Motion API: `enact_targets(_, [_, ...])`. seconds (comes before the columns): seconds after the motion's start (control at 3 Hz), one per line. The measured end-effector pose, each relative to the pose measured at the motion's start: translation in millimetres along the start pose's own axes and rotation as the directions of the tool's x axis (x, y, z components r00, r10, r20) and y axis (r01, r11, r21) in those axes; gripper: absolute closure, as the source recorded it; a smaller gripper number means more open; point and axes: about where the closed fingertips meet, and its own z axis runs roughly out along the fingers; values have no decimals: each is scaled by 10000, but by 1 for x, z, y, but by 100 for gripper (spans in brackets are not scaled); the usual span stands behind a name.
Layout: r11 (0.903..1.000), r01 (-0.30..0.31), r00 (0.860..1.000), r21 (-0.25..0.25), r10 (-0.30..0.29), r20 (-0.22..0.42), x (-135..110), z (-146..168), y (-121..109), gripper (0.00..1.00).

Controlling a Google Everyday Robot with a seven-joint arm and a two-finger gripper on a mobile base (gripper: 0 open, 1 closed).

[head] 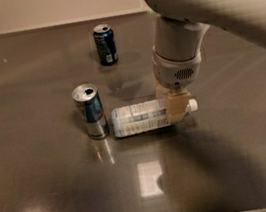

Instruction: Move blue plastic bottle near redbull can

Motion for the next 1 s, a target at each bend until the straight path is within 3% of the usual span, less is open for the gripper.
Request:
enact_targets(0.33, [10000,32,10000,-36,-32,-49,-1,2,-6,14])
enact_targets(0.67, [10000,38,10000,-49,-37,79,1,4,-9,0])
enact_targets(1.0, [10000,40,10000,-47,-39,86,1,4,-9,0])
